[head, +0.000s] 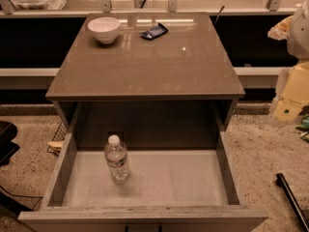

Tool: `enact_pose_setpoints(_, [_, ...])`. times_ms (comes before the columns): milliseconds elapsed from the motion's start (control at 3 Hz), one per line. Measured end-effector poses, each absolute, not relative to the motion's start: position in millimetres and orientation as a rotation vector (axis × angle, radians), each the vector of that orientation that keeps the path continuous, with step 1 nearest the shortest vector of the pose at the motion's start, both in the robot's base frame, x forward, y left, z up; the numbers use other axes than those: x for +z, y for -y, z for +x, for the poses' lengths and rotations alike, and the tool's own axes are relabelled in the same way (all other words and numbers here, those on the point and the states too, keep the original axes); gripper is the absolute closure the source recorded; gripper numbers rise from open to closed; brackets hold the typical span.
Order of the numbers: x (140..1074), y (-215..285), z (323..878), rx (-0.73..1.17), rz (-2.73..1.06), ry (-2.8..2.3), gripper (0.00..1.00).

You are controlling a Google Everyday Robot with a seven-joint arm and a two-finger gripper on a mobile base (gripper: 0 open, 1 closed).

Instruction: Pick water bottle from top drawer and place on counter

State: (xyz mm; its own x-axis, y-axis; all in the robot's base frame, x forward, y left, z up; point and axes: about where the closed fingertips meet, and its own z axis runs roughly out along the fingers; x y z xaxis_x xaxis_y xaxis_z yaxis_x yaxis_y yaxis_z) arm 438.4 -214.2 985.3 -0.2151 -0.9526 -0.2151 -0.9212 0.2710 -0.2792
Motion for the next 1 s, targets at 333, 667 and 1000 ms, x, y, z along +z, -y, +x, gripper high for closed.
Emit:
enact_pose_setpoints(333, [985.4,214.2,438.4,-0.129,-1.707,-2.207,0.0])
enact_pose_setpoints(667, [986.5,215.1,439.6,-0.106,-1.681,-2.204,0.0])
enact_pose_setpoints(1000, [946.7,194.1,438.1,0.092,-1.633,-2.13,0.0])
